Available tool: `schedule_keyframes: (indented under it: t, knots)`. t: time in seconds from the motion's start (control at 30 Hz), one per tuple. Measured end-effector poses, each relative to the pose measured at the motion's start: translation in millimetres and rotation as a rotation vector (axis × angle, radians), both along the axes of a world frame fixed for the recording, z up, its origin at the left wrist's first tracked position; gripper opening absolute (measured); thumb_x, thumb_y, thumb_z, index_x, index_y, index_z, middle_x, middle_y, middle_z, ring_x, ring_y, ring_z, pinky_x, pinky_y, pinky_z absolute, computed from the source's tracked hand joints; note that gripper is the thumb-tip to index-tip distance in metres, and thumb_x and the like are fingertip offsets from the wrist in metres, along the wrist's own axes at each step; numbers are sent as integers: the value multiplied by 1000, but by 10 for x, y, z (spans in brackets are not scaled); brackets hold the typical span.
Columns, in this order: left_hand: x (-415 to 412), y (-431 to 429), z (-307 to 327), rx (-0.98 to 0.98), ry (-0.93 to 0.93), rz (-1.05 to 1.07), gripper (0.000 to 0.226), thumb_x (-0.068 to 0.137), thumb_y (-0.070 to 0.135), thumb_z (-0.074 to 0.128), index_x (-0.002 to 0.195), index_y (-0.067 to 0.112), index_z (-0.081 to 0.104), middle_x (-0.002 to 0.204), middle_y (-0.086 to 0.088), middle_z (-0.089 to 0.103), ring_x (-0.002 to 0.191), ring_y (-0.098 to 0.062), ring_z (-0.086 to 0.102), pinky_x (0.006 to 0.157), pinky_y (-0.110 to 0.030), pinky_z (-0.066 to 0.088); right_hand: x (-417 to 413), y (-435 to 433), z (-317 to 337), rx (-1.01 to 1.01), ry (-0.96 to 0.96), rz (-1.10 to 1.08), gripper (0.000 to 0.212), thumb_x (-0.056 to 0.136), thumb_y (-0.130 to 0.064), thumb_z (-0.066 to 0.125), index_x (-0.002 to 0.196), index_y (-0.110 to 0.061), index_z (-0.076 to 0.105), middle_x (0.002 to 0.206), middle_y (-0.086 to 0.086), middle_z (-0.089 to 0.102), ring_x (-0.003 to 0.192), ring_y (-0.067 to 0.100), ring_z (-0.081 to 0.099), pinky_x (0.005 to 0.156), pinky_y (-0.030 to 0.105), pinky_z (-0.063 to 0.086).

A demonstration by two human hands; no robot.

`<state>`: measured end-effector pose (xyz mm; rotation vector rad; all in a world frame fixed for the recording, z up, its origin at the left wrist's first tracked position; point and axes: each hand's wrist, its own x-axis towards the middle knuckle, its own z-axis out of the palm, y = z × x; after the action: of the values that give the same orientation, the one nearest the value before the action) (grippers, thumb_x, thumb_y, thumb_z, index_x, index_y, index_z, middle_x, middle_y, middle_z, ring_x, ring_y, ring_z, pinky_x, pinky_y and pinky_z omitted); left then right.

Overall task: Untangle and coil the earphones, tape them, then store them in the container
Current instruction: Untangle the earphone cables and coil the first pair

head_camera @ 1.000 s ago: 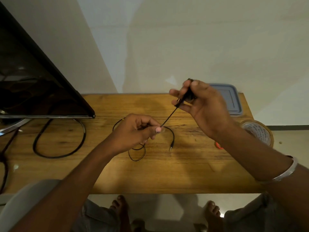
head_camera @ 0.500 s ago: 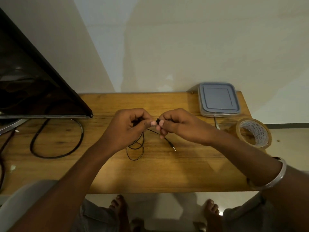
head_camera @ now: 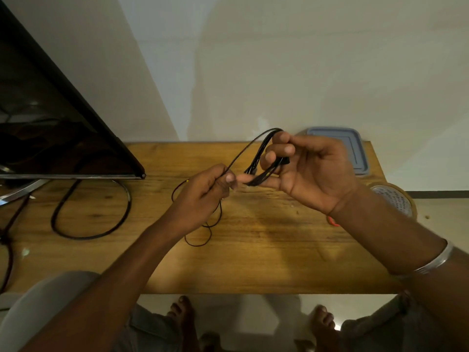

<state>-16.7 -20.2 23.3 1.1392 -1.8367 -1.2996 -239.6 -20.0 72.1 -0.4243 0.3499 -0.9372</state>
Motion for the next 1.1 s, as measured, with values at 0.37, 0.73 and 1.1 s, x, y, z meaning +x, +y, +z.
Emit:
schedule_keyframes:
  t: [0.37, 0.73, 1.1]
  knots:
    - [-11, 71, -82, 82, -121, -136, 32, 106, 34, 39, 91, 20, 64, 65, 13, 45, 58, -2, 41, 56, -20, 35, -54, -61, 39, 57, 41, -314, 23, 101, -16, 39, 89, -13, 59, 77, -2, 61, 94, 23, 70, 102, 70, 42]
    - [-52, 122, 12, 88, -190, -261, 33, 101, 44, 42, 91, 29, 69, 77, -19, 57, 77, -36, 57, 74, -52, 51, 20, -49, -148, -415, 798, -449, 25, 107, -13, 39, 100, -10, 63, 115, 12, 73, 117, 27, 67, 105, 49, 49]
    - [29, 19, 89, -233, -193, -82, 22, 101, 32, 52, 89, 21, 68, 71, 13, 61, 61, -9, 54, 56, -21, 38, 154, 86, -478, -976, 1417, -15, 21, 103, -12, 48, 95, -9, 67, 86, -3, 71, 80, 8, 68, 71, 29, 54]
